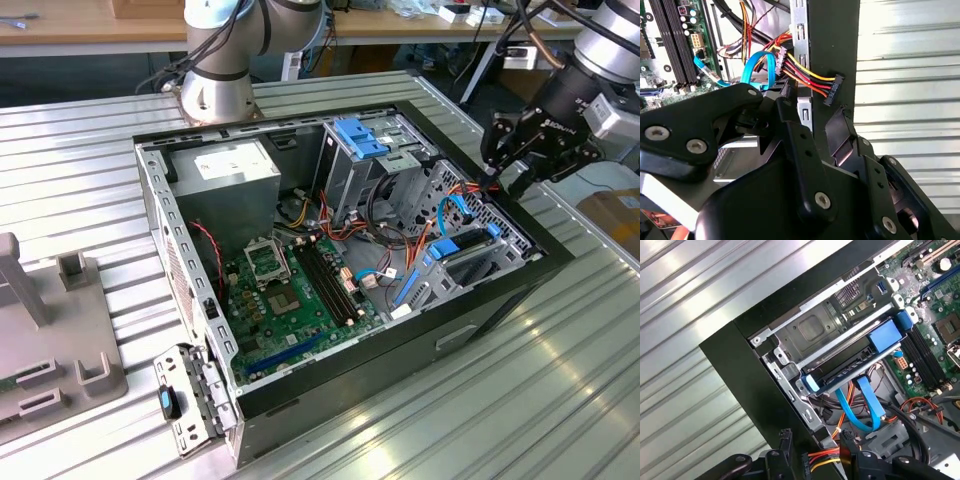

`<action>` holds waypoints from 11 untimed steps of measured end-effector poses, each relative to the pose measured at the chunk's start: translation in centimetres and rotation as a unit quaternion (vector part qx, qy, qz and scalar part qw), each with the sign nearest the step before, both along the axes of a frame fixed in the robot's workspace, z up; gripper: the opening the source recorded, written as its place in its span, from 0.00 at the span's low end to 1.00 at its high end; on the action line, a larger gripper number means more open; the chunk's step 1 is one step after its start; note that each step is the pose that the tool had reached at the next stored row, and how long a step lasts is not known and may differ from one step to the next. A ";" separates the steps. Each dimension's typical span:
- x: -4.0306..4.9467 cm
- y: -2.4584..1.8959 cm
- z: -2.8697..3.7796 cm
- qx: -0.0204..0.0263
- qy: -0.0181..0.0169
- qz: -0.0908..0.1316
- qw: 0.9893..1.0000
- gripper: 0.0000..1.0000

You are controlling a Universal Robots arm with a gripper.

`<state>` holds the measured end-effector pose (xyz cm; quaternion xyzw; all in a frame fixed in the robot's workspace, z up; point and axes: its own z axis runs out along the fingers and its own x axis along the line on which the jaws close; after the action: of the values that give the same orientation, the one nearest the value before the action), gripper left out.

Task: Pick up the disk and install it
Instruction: 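Insert the first disk wire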

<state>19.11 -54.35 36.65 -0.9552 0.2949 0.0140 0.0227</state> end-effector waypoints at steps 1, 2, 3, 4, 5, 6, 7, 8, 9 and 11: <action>0.04 0.01 -0.05 0.000 0.000 0.000 1.000 0.50; 0.06 0.00 -0.14 0.000 0.000 0.000 1.000 0.50; 0.16 0.00 -0.22 0.000 0.000 0.000 1.000 0.50; 0.30 0.00 -0.23 0.000 0.000 0.000 1.000 0.50; 0.32 0.01 -0.24 0.000 0.000 0.000 1.000 0.50; 0.33 0.01 -0.24 0.000 0.000 0.000 1.000 0.50; 0.34 0.01 -0.25 0.000 0.000 0.000 1.000 0.50; 0.35 0.01 -0.25 0.000 0.000 0.000 1.000 0.50; 0.35 0.01 -0.25 0.000 0.000 0.000 1.000 0.50; 0.37 0.01 -0.25 0.000 0.000 0.000 1.000 0.36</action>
<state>19.48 -54.34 36.40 -0.9552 0.2949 0.0139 0.0225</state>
